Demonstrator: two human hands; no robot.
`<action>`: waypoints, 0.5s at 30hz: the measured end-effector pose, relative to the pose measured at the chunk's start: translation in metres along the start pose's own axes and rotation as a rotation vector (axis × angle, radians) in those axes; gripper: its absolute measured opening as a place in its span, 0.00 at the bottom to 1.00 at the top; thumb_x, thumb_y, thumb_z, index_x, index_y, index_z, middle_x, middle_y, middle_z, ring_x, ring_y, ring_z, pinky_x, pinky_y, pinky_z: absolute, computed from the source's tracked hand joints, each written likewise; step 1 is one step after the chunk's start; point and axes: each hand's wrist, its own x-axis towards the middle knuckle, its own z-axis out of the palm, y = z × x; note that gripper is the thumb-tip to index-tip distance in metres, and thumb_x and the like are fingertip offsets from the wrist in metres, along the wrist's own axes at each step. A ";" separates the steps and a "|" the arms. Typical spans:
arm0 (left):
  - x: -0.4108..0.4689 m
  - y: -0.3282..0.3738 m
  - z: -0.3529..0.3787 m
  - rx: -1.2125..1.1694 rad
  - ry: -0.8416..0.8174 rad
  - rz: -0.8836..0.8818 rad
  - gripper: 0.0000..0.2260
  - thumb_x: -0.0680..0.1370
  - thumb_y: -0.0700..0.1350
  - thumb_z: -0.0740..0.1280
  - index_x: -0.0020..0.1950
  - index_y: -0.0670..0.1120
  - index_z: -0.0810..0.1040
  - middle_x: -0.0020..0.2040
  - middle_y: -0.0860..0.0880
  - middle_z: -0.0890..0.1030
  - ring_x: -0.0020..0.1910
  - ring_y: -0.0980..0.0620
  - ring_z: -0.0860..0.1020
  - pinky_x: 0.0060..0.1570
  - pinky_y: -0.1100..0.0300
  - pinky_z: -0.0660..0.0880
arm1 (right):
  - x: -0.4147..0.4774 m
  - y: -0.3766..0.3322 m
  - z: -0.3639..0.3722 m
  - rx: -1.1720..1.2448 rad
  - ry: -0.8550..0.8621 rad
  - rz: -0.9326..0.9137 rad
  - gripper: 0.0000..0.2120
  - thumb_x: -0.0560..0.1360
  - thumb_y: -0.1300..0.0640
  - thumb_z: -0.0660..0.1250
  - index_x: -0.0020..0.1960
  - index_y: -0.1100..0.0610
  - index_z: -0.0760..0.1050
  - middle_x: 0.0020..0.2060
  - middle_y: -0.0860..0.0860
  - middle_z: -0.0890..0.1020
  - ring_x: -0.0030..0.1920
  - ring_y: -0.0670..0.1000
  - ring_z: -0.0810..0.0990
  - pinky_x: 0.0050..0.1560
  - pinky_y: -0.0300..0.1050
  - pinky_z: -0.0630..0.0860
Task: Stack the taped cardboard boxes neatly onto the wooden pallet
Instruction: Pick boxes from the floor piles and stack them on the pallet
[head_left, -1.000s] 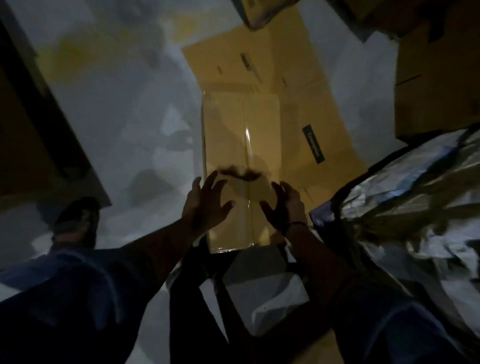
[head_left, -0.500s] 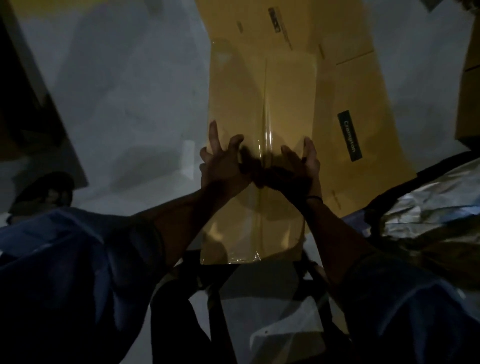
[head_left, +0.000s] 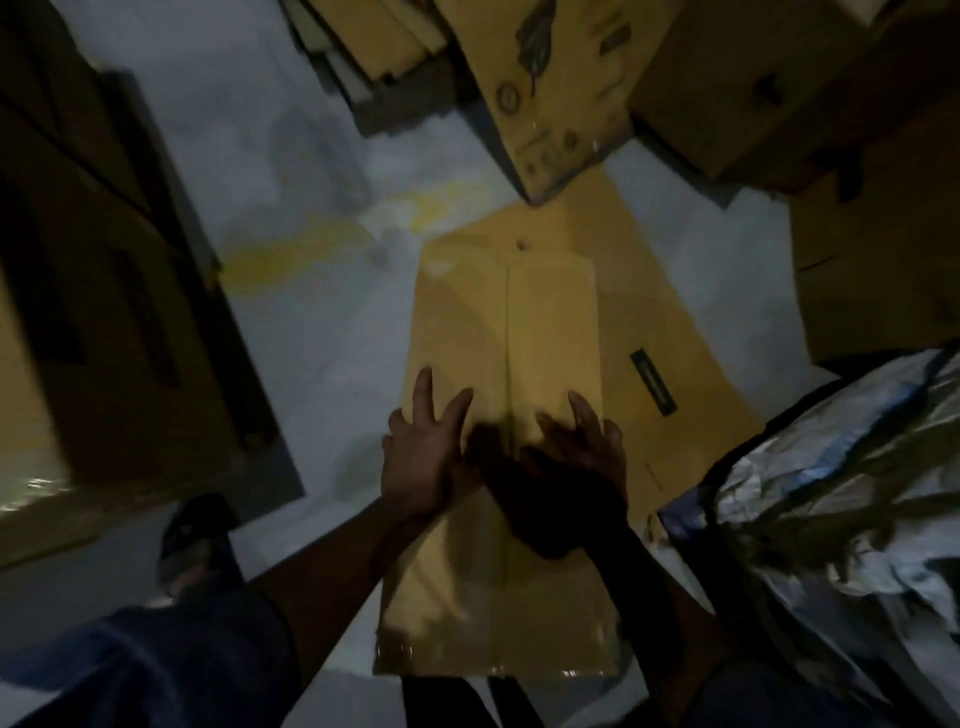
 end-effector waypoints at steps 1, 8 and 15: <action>-0.015 -0.001 -0.030 0.007 0.013 -0.009 0.43 0.74 0.59 0.76 0.81 0.63 0.52 0.83 0.49 0.36 0.72 0.27 0.63 0.64 0.33 0.72 | -0.001 -0.020 -0.022 0.030 -0.001 0.016 0.25 0.76 0.29 0.61 0.67 0.40 0.79 0.78 0.48 0.68 0.76 0.65 0.64 0.63 0.67 0.69; -0.124 -0.028 -0.252 -0.023 0.133 -0.079 0.47 0.66 0.76 0.70 0.80 0.64 0.57 0.84 0.52 0.38 0.72 0.31 0.65 0.67 0.39 0.70 | 0.014 -0.197 -0.197 0.206 0.128 0.123 0.28 0.72 0.31 0.66 0.67 0.43 0.79 0.76 0.45 0.68 0.64 0.65 0.70 0.64 0.59 0.72; -0.185 -0.106 -0.406 -0.040 0.323 -0.079 0.46 0.64 0.77 0.69 0.78 0.65 0.59 0.84 0.51 0.39 0.73 0.31 0.65 0.70 0.39 0.67 | 0.043 -0.357 -0.289 0.259 0.151 0.080 0.27 0.73 0.33 0.68 0.69 0.42 0.77 0.77 0.42 0.65 0.70 0.57 0.64 0.70 0.56 0.68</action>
